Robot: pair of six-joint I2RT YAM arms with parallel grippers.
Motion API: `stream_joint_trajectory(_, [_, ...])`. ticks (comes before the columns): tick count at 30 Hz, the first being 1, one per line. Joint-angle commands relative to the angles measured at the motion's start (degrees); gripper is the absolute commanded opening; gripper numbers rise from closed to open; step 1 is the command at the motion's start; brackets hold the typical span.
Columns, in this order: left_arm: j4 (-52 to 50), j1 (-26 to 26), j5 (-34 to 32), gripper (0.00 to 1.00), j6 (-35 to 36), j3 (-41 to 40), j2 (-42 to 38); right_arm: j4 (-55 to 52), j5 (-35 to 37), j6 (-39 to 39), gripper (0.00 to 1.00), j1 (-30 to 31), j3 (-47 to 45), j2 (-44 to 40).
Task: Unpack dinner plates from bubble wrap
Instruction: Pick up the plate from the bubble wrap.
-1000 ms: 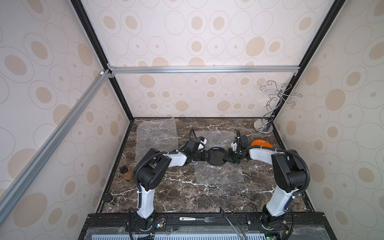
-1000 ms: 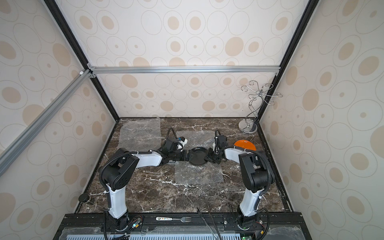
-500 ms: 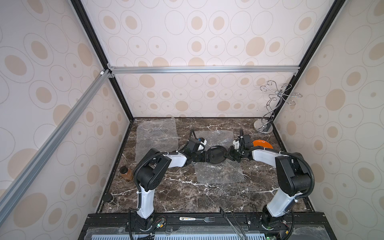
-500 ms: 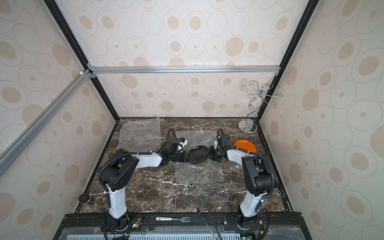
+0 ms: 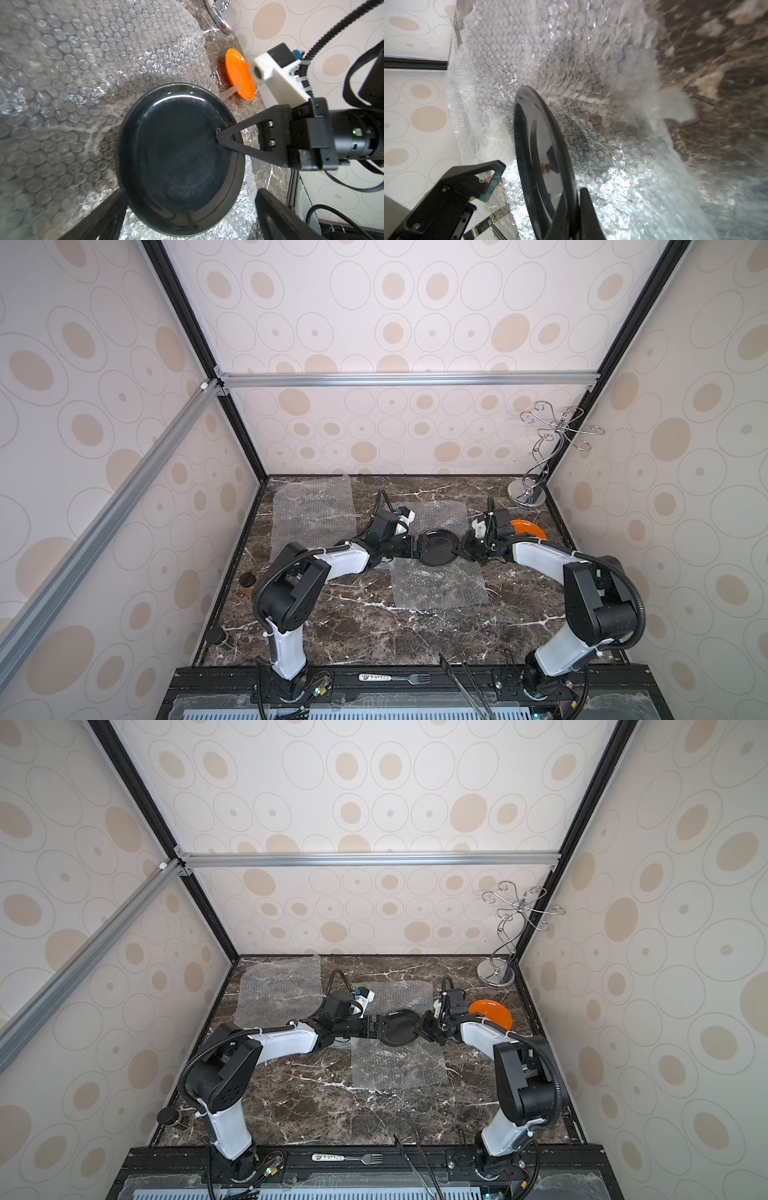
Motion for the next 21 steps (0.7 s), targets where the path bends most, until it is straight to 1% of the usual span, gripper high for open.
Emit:
stream_joint_trajectory(1, [0.3,1.0,0.9,0.97,-0.3,0.1,-1.4,-1.1,-1.7,0.0,0.0,-1.2,-1.0,-3.1])
stream_joint_trajectory(6, [1.5,2.4,1.3,0.97,-1.3,-1.7,-2.4,-1.3,-4.2,-0.1,0.0,-3.4,-2.3,-5.4])
stream_joint_trajectory(12, [2.2,3.8,1.6,0.97,-1.4,-2.2,-3.8,-6.2,-5.4,-2.6,0.0,-5.8,-1.6,-8.1])
stream_joint_trajectory(16, [1.9,4.1,2.3,0.97,-1.1,-2.3,-4.2,-7.6,-7.0,-3.1,0.0,-7.4,-2.1,-9.7])
stream_joint_trajectory(21, [1.8,4.7,2.9,0.97,-0.9,-2.1,-4.7,-10.2,-9.6,-4.2,0.0,-11.5,-2.9,-12.5])
